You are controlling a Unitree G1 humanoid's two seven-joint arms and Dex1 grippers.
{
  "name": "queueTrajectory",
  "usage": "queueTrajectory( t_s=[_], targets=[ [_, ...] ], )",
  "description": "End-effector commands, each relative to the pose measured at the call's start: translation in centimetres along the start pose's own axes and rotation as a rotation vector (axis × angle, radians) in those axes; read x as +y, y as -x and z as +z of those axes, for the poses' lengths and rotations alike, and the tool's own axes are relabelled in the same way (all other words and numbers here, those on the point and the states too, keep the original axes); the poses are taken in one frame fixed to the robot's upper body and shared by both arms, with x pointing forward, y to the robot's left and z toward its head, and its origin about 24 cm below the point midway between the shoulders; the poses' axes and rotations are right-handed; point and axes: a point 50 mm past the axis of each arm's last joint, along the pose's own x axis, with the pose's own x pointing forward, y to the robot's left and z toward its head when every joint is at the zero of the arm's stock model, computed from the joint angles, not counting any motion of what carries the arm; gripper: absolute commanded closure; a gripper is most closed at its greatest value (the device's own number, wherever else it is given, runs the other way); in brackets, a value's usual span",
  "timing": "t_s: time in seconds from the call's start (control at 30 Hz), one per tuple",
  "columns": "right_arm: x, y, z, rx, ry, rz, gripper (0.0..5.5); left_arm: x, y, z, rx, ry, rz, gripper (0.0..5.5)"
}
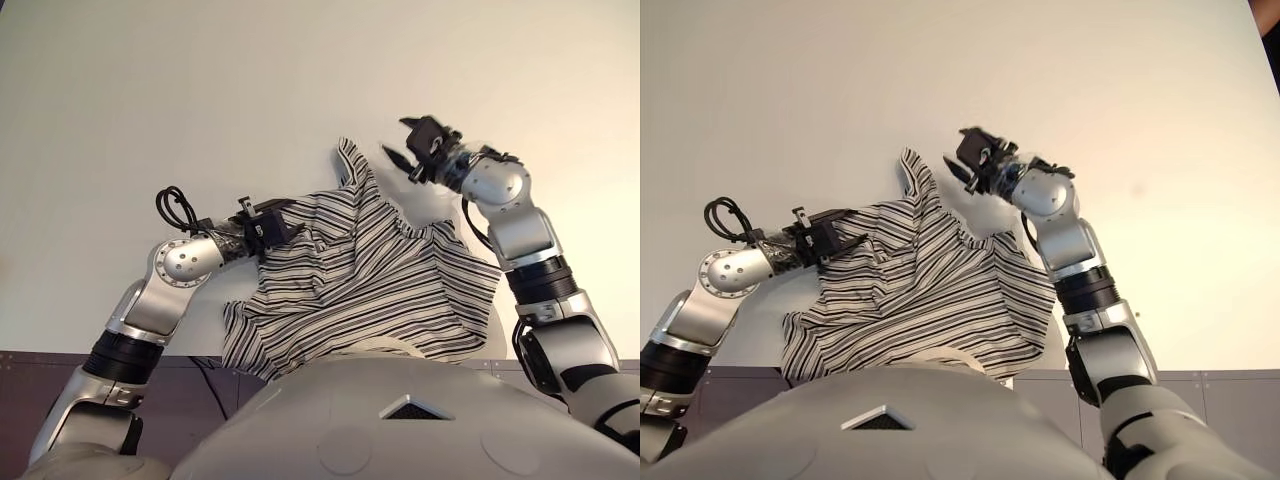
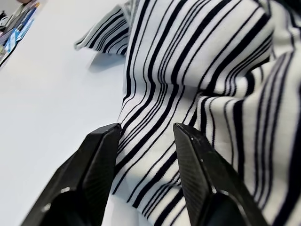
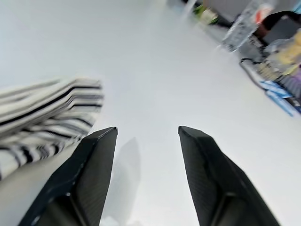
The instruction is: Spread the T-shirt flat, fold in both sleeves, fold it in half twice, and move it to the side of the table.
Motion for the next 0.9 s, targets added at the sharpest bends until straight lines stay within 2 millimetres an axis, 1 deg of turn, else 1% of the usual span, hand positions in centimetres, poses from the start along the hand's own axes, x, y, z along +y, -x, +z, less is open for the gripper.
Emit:
queueTrajectory(
  t_s=[0.03,0.1,0.13,0.2,0.27,0.3,0.33,0.37,0.43,0.47,0.57,0.63,0.7,0.73,0.77,0.83,0.87,0.9],
  targets=[
    [2.4,-1.4,-1.8,0.081,0.002,0.130,3.11,-0.8,0.4,-0.7,0.064,-0.013,-0.085,3.42],
    [3.6,-1.2,-3.5,0.136,0.001,0.188,3.11,-0.6,0.4,-0.2,0.032,0.005,-0.124,3.42],
    [3.9,-1.1,-4.1,0.159,-0.002,0.201,3.11,-0.6,0.6,-0.1,0.028,0.018,-0.137,3.42],
    [3.7,-0.8,-5.4,0.228,0.029,0.199,3.11,-0.5,1.2,-1.0,0.077,0.012,-0.170,3.42],
    [2.3,0.2,-7.0,0.331,0.095,0.133,3.11,0.6,1.8,-3.2,0.201,-0.042,-0.126,3.42],
    [1.5,0.6,-7.6,0.368,0.126,0.100,3.11,1.4,1.9,-4.0,0.242,-0.061,-0.089,3.42],
    [0.2,1.5,-8.2,0.411,0.156,0.052,3.11,2.4,1.9,-4.3,0.256,-0.072,-0.033,3.42],
    [-0.6,2.0,-8.5,0.436,0.175,0.022,3.11,3.1,1.8,-4.4,0.257,-0.077,0.002,3.42],
    [-2.0,2.9,-8.1,0.433,0.202,-0.014,3.11,3.2,1.3,-3.4,0.192,-0.071,0.028,3.42],
    [-2.2,2.9,-7.6,0.416,0.212,-0.011,3.11,2.9,1.2,-3.0,0.164,-0.063,0.033,3.42],
    [-2.6,2.7,-5.8,0.346,0.222,-0.028,3.11,2.1,0.5,-0.9,0.059,-0.053,0.053,3.42],
    [-2.6,2.9,-4.9,0.322,0.221,-0.022,3.11,1.4,0.2,1.2,-0.034,-0.022,0.035,3.42],
    [-2.6,3.4,-5.0,0.338,0.254,0.003,3.11,-0.6,0.1,4.0,-0.172,0.053,-0.061,3.42],
    [-3.0,3.5,-5.0,0.338,0.270,-0.008,3.11,-0.7,0.2,4.8,-0.204,0.059,-0.061,3.42],
    [-3.3,3.4,-4.7,0.321,0.275,-0.023,3.11,-0.2,0.2,5.1,-0.213,0.066,-0.026,3.42],
    [-3.7,3.0,-3.0,0.218,0.255,-0.049,3.11,2.7,0.8,4.8,-0.204,0.092,0.125,3.42],
    [-3.6,2.9,-1.7,0.141,0.231,-0.043,3.11,4.4,1.7,4.4,-0.182,0.092,0.189,3.42],
    [-3.3,2.9,-0.6,0.072,0.202,-0.028,3.11,5.6,2.6,3.9,-0.152,0.078,0.230,3.42]
  ],
)
